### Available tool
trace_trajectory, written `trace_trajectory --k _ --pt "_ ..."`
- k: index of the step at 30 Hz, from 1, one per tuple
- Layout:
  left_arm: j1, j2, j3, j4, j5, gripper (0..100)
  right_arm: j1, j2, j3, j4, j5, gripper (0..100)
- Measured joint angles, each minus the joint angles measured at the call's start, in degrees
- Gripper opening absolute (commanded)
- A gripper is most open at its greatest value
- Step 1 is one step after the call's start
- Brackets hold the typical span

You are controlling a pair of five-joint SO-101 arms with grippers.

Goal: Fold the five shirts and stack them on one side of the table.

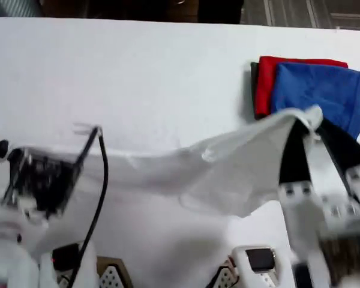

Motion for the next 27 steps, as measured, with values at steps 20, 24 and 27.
trace_trajectory --k 20,24,27 --pt "5.89 45.80 -13.19 -25.76 4.04 3 0.09 46.77 1.05 -37.98 -0.70 1.8" --pt "6.51 53.98 -24.35 -25.49 4.40 3 0.09 55.82 -10.11 -37.98 -0.79 1.8" --pt "6.95 59.96 -30.51 -23.91 5.45 3 0.09 61.27 -15.56 -37.89 -0.79 1.8"
